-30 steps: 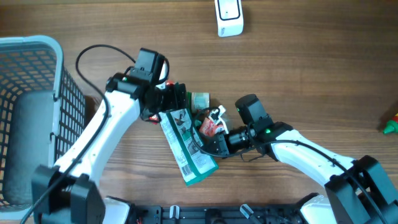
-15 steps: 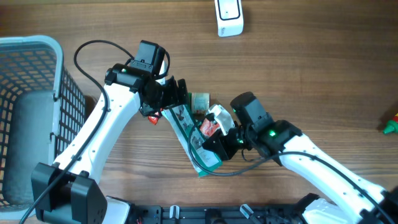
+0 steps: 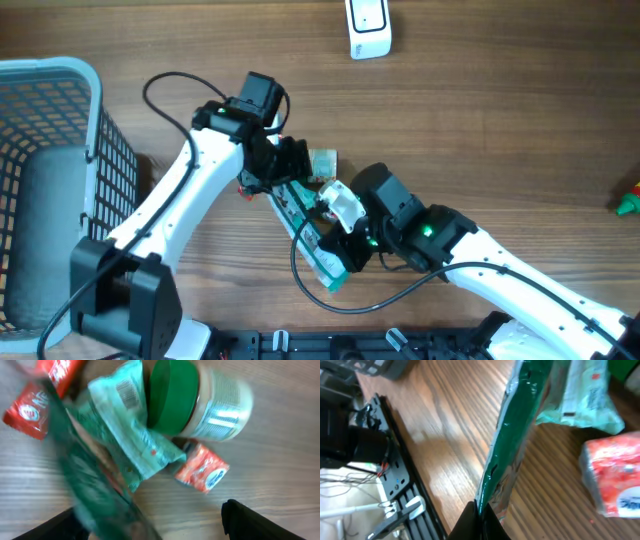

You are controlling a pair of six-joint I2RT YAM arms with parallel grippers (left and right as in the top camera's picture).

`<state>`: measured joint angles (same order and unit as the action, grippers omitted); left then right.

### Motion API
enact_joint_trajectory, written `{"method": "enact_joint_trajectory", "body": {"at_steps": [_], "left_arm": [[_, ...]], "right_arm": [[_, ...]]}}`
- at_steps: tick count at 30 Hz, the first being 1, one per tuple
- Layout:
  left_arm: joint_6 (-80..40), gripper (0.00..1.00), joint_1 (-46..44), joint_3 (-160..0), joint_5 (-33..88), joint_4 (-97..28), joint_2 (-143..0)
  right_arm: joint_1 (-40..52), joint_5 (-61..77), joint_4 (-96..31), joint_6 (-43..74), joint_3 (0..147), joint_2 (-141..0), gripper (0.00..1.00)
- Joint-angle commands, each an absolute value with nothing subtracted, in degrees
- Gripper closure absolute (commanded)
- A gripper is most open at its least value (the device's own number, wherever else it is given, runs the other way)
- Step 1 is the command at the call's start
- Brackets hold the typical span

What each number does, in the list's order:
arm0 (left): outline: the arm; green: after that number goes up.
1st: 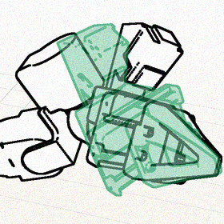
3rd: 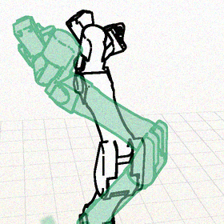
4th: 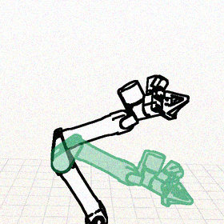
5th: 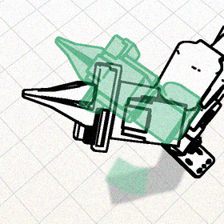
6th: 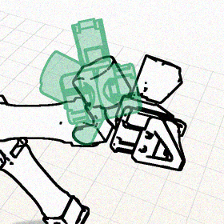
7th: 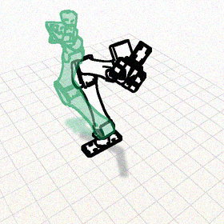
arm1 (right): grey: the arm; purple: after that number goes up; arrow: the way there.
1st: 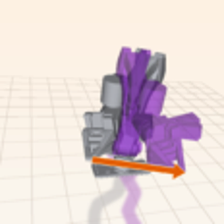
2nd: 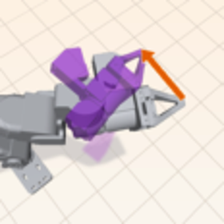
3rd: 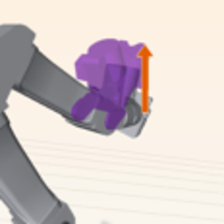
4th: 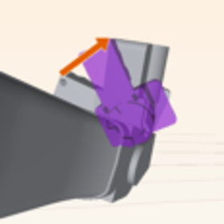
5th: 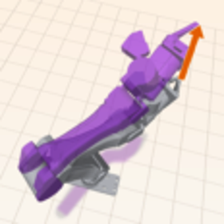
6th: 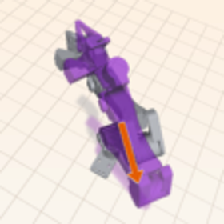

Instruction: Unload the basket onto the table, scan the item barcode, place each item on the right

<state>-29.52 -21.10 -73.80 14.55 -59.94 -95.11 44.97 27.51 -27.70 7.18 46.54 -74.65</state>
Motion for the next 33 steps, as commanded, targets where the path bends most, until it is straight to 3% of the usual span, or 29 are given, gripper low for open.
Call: {"method": "enact_joint_trajectory", "body": {"at_steps": [1,3,6,16,19,20,21,23,24,25,33], "left_arm": [[-30.5,0.17,-21.43,-74.48,15.14,-61.14,-95.81],[-30.52,0.18,-21.43,-74.48,15.14,-61.1,-95.81],[-30.83,0.39,-21.43,-74.48,14.5,-60.97,-95.81],[-30.96,0.74,-21.5,-74.48,14.31,-60.93,-95.81],[-30.96,0.96,-21.5,-74.48,14.31,-60.9,-95.81],[-30.96,0.96,-21.47,-74.48,14.31,-60.9,-95.81],[-30.96,0.96,-21.47,-74.48,14.31,-60.95,-95.81],[-30.96,0.96,-21.47,-74.5,14.31,-61.06,-95.81],[-30.96,0.96,-21.47,-74.5,14.28,-61.14,-95.81],[-30.96,0.96,-21.47,-74.5,14.31,-61.19,-95.81],[-32.69,0.96,-21.47,-74.76,13.39,-61.14,-95.79]], "right_arm": [[45.21,24.16,-28.14,5.98,49.93,-73.54,0.95],[45.21,24.6,-28.14,6.04,50.06,-73.34,0.95],[45.21,25.67,-28.14,6.04,50.06,-72.77,0.95],[45.21,25.67,-27.94,6.0,50.11,-69.71,0.95],[45.21,25.65,-27.59,5.98,50.11,-69.73,0.95],[45.21,25.61,-27.59,5.98,50.11,-69.73,0.92],[45.21,25.36,-27.62,5.96,50.11,-69.73,0.79],[45.21,24.69,-27.62,5.85,50.11,-69.73,0.38],[45.21,24.25,-27.57,5.37,50.11,-69.73,0.25],[45.21,24.1,-27.46,4.19,50.11,-69.73,0.02],[45.21,16.62,-24.1,0.69,50.09,-70.35,0.0]]}}
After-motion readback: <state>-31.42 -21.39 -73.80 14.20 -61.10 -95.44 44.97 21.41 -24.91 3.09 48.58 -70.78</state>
